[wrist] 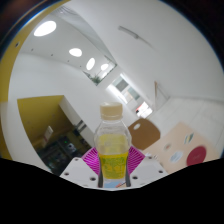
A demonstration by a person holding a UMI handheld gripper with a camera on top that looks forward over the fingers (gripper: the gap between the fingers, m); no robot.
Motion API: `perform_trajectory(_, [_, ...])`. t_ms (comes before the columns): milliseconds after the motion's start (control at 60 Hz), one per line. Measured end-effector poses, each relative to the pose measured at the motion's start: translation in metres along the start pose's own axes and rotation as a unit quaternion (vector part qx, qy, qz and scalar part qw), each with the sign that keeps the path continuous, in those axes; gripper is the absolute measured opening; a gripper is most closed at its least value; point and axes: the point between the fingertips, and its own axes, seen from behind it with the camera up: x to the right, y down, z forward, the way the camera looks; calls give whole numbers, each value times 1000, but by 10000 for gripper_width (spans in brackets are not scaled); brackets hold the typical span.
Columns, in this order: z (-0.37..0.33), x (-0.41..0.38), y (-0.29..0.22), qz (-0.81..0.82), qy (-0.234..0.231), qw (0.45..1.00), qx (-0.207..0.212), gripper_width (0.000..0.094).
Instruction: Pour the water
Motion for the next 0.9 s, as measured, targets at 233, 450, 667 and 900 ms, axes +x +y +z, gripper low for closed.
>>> perform_trajectory(233, [-13, 154, -89, -309, 148, 939, 17, 315])
perform_trajectory(450, [-17, 251, -13, -359, 194, 909, -89, 316])
perform_trajectory(667, [-24, 269, -4, -334, 194, 917, -98, 317])
perform_trajectory(900, [-32, 268, 3, -351, 212, 902, -134, 693])
